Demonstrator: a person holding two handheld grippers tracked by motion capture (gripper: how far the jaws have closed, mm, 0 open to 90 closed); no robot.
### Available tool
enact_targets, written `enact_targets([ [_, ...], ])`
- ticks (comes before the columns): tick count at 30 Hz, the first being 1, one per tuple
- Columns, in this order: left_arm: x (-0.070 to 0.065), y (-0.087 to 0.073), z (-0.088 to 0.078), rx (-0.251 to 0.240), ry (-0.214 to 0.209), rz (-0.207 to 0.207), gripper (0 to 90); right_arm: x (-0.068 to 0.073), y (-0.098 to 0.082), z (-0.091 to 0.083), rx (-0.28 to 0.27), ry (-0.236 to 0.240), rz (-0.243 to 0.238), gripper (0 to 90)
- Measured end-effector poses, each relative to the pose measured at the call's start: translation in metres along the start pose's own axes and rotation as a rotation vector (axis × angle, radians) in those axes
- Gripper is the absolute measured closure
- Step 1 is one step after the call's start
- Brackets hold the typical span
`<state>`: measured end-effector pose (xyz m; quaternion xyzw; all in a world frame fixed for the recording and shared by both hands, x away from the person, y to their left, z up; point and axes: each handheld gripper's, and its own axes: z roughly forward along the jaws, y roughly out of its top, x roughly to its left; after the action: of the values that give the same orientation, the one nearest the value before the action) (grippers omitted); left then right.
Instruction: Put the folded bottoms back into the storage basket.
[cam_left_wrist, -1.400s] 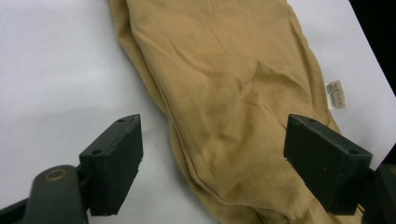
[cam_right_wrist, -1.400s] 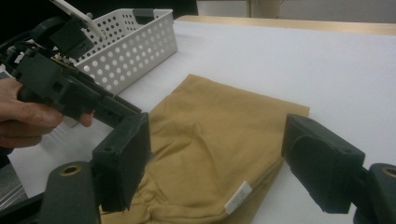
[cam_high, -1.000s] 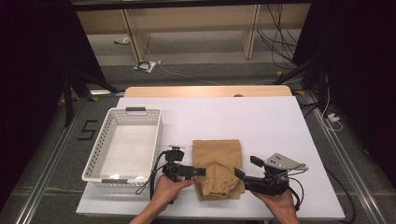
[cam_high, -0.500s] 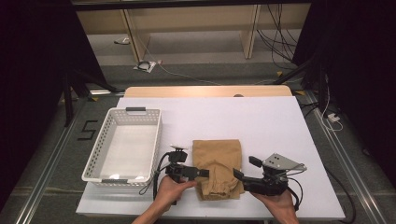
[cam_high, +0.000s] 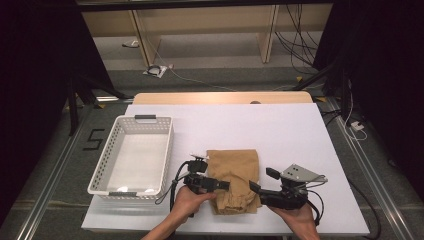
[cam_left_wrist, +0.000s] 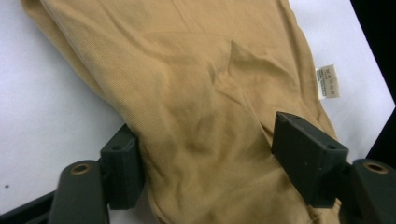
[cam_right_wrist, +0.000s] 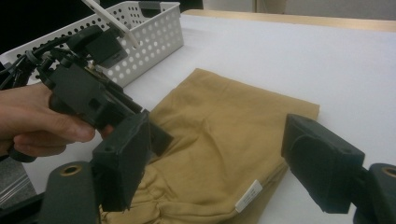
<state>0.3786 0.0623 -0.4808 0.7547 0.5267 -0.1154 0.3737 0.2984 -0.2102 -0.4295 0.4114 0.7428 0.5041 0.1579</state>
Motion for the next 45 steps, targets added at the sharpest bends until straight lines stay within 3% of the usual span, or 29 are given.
enact_targets([
  [9, -0.004, 0.002, 0.004, 0.017, 0.000, 0.060, 40.8, -0.001, 0.000, 0.000, 0.001, 0.002, 0.005, 25.7],
  [16, -0.008, 0.000, 0.011, 0.031, -0.031, 0.086, 49.3, -0.002, 0.001, -0.001, 0.002, 0.001, 0.006, 26.0],
  [24, -0.004, -0.001, 0.011, 0.018, -0.019, 0.104, 68.3, -0.002, 0.001, -0.002, 0.002, 0.003, 0.010, 26.2],
  [30, -0.008, -0.002, 0.012, 0.010, -0.001, 0.154, 81.8, -0.003, 0.001, -0.002, 0.002, 0.005, 0.013, 26.5],
  [35, -0.011, -0.001, 0.009, 0.005, -0.005, 0.191, 84.6, -0.003, 0.001, -0.002, -0.004, 0.007, 0.012, 26.7],
  [45, -0.020, 0.005, -0.004, -0.027, -0.044, 0.215, 85.1, -0.008, 0.001, -0.003, 0.007, -0.010, 0.026, 26.9],
])
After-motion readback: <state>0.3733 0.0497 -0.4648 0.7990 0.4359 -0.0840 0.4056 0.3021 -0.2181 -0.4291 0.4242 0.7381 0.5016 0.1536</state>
